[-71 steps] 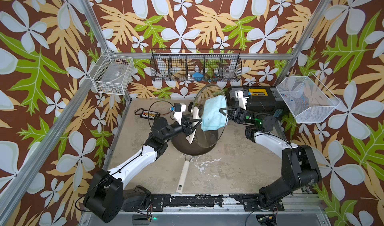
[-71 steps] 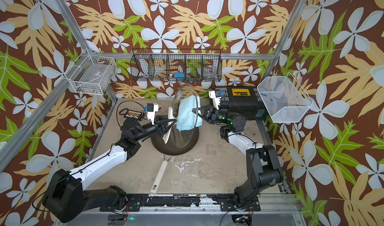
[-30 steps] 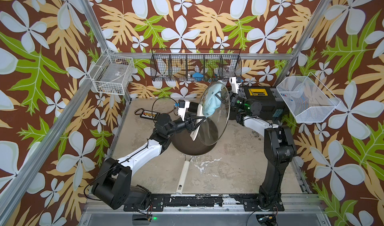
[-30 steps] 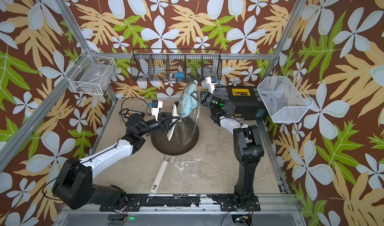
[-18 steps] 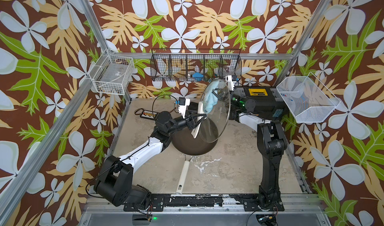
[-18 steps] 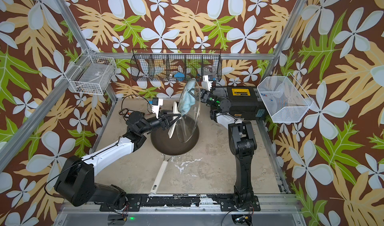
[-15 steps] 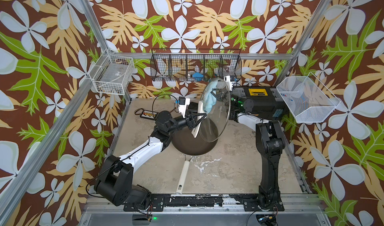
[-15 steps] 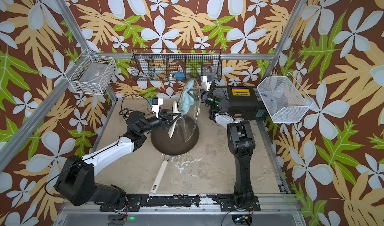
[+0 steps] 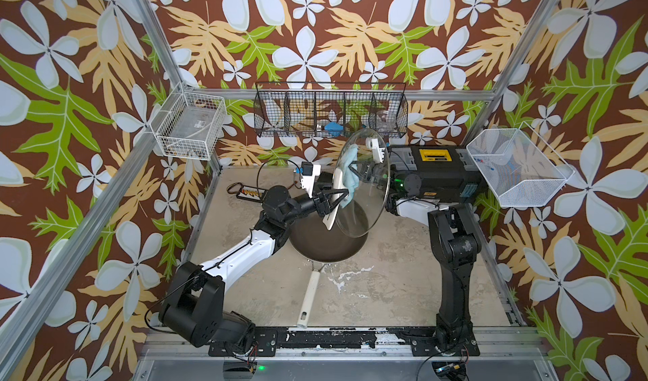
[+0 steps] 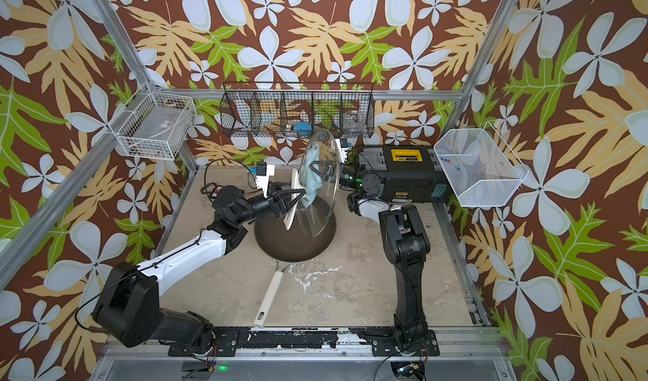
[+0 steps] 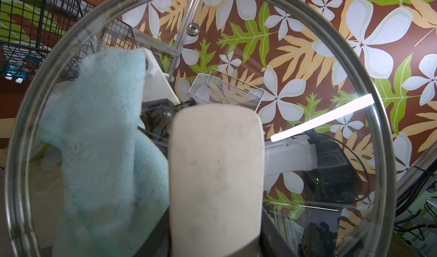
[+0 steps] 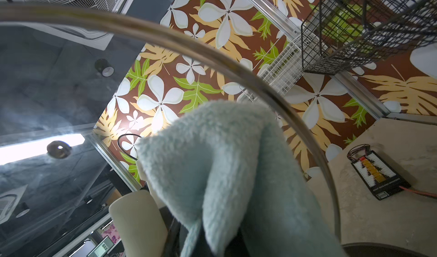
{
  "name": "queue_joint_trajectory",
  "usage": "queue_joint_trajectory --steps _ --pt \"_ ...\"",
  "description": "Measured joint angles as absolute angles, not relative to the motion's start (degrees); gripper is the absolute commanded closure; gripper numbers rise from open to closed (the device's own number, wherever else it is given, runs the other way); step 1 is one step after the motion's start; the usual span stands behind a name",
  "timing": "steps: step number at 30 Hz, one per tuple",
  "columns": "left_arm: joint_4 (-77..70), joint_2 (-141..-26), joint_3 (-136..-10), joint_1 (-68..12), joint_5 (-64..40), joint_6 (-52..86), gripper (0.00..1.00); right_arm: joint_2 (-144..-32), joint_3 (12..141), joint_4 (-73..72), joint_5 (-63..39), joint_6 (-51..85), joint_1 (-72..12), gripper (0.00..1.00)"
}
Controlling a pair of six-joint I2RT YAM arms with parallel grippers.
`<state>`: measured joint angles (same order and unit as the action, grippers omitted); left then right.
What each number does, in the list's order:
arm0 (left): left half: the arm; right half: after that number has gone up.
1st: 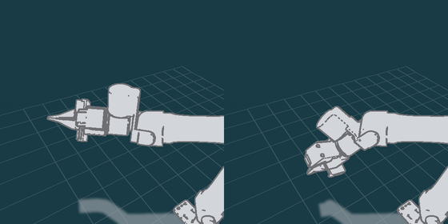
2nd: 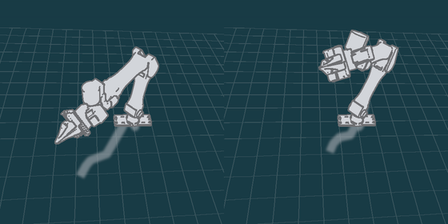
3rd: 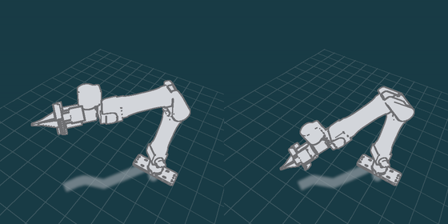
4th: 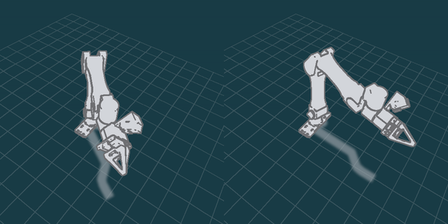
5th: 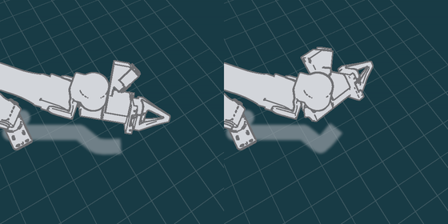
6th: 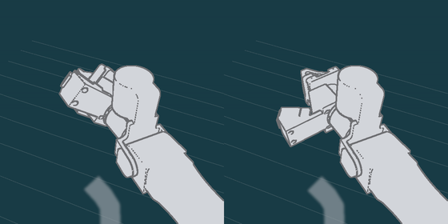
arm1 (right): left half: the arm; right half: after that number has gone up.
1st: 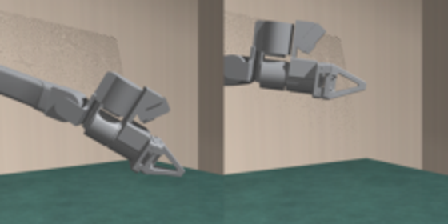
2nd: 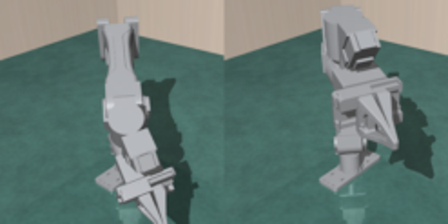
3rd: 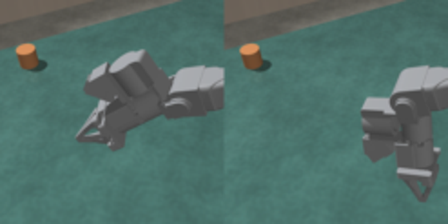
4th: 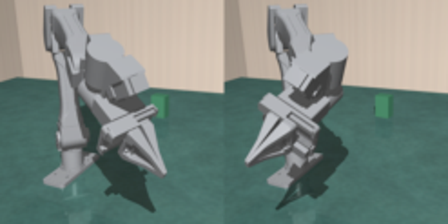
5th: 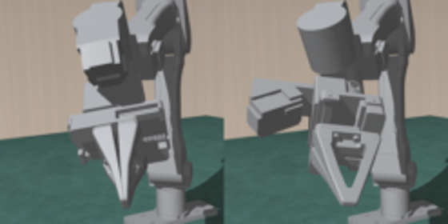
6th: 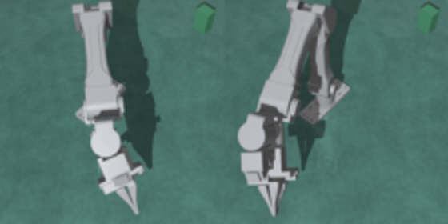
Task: Wipe the pot lid with a cloth
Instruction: Wipe the pot lid.
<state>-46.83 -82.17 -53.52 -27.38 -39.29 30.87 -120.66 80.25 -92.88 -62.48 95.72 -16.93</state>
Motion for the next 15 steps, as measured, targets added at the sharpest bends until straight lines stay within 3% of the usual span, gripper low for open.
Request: queue_joint_trajectory --steps 15 --pt "-46.9 -82.3 -54.0 -27.4 -39.0 30.7 1.00 -110.9 64.9 -92.1 -63.4 94.0 -19.2 1.00"
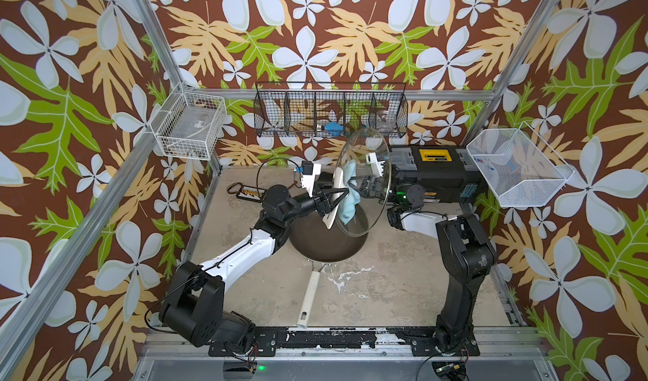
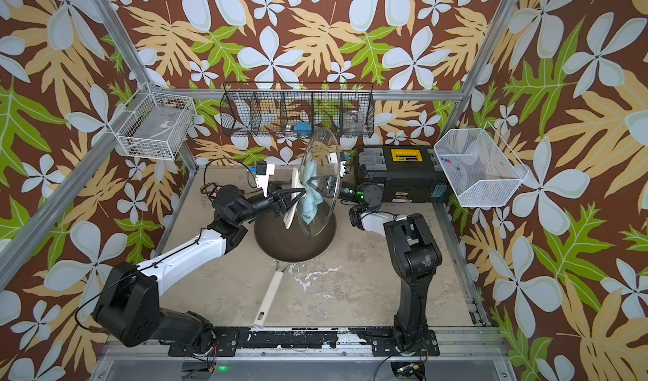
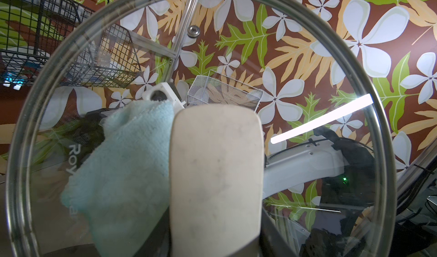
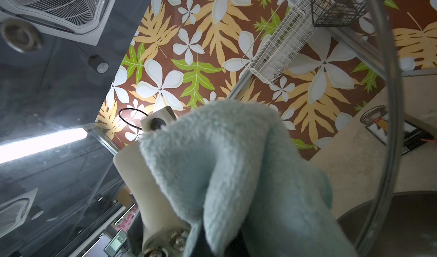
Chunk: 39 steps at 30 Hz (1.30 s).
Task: Wipe the pot lid with a cloth
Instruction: Wipe the pot lid.
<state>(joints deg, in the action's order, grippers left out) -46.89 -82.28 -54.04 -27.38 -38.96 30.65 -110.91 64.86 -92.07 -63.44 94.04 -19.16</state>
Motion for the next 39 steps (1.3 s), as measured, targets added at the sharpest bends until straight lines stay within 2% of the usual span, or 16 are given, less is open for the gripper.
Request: queue_joint_trajectory --steps 16,39 --pt "-46.9 -81.6 -53.2 -27.4 -36.3 29.6 1.00 -98.3 49.4 -91.2 -64.4 92.4 -20.8 1.00" --pt "-49.4 -79.1 -49.0 -27.3 -35.2 29.6 1.00 -82.1 41.6 -90.8 -62.6 96.1 -19.3 1.00"
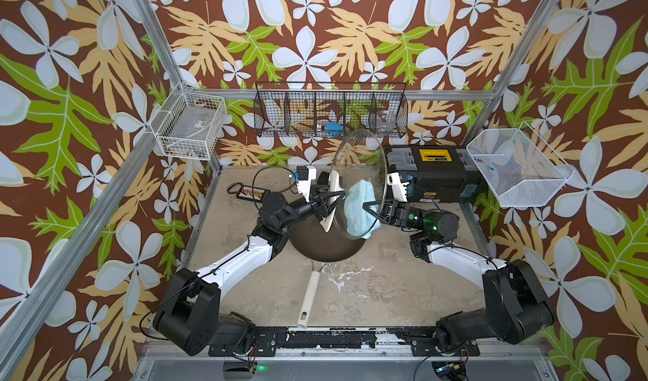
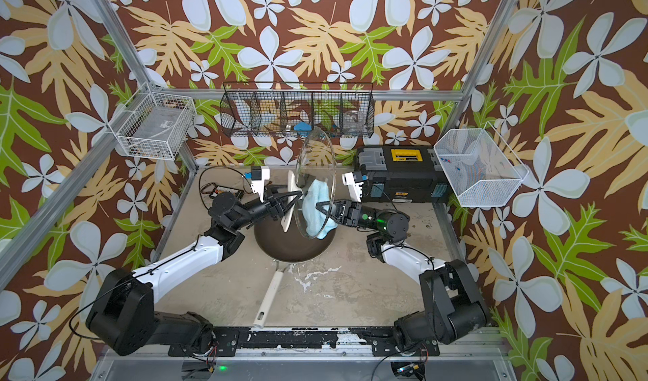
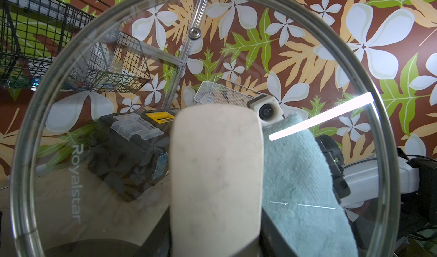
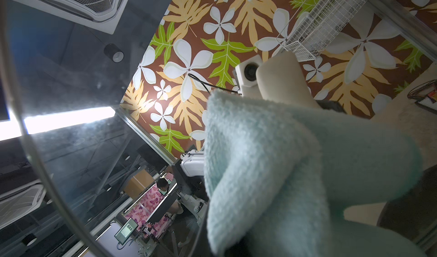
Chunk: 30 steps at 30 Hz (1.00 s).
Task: Wipe the pot lid with a cloth
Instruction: Wipe the pot lid.
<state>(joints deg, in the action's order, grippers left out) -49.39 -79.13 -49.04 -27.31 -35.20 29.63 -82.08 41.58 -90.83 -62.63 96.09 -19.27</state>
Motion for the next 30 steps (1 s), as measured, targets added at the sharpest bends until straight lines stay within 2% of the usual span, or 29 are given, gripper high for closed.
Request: queue_joint_trajectory --steps 10,30 --pt "-48.7 -80.2 -48.8 -27.3 -35.2 30.7 1.00 -81.2 45.6 -92.2 -61.9 98.1 -14.9 1.00" --pt "-51.6 -81.9 -49.4 -27.2 -37.8 34.3 1.00 -100.5 68.7 -92.7 -62.4 98.7 -14.6 1.00"
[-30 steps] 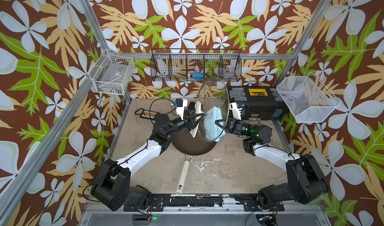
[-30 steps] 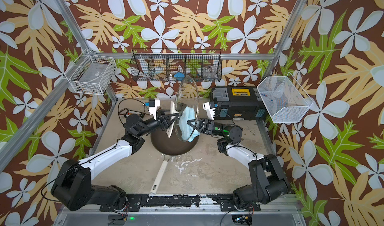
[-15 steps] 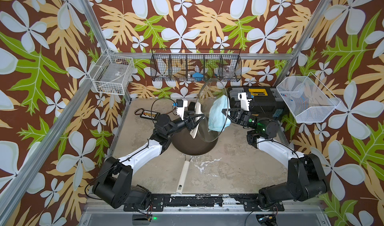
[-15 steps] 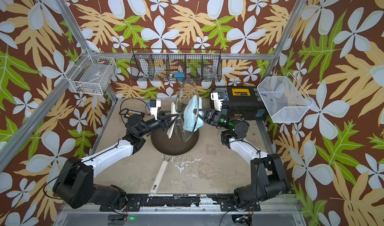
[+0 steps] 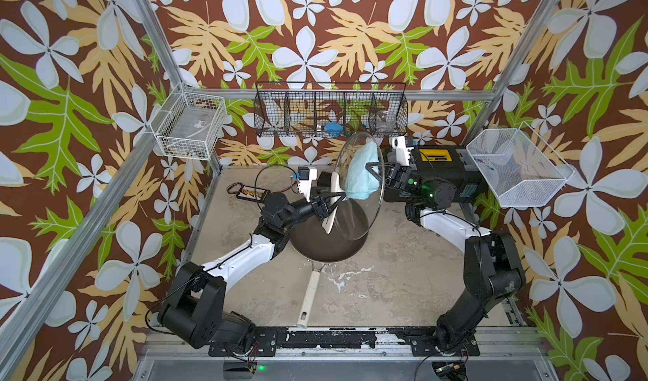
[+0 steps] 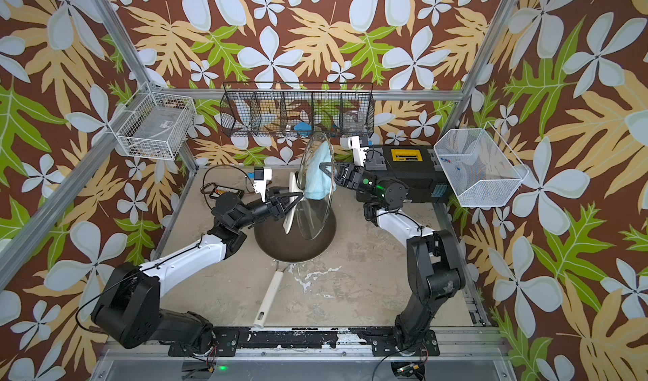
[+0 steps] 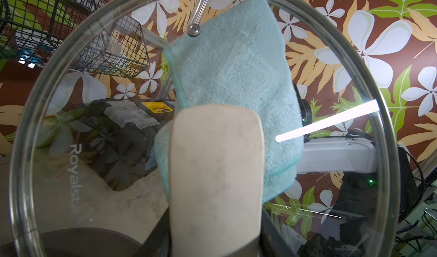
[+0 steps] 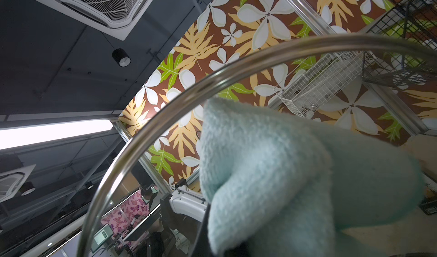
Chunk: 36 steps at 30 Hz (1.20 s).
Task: Wipe the pot lid with a cloth
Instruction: Wipe the pot lid.
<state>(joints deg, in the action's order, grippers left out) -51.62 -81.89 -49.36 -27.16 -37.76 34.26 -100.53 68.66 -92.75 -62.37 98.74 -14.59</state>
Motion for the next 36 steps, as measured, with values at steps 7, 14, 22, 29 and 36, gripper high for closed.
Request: queue_joint_trajectory --steps 7,14,22,29,36 --pt "-51.5 -82.8 -50.9 -27.0 -37.8 34.4 1.00 -106.9 76.7 -92.9 -62.0 99.2 -14.6 1.00" --pt "-51.4 -82.9 -51.0 -27.0 -37.8 34.4 1.00 -112.1 81.8 -93.0 -61.2 100.3 -14.6 1.00" --pt "-51.1 -82.3 -51.0 -27.0 -39.2 34.3 1.00 -115.9 84.5 -93.0 -59.6 100.5 -14.7 1.00" --pt "-51.1 -82.1 -51.0 -26.9 -39.0 34.1 1.00 -119.0 87.0 -93.1 -58.0 101.5 -16.4 1.00" --pt "-50.6 -81.4 -51.1 -26.8 -37.9 32.4 1.00 -120.5 85.2 -93.2 -56.1 101.7 -18.7 1.00"
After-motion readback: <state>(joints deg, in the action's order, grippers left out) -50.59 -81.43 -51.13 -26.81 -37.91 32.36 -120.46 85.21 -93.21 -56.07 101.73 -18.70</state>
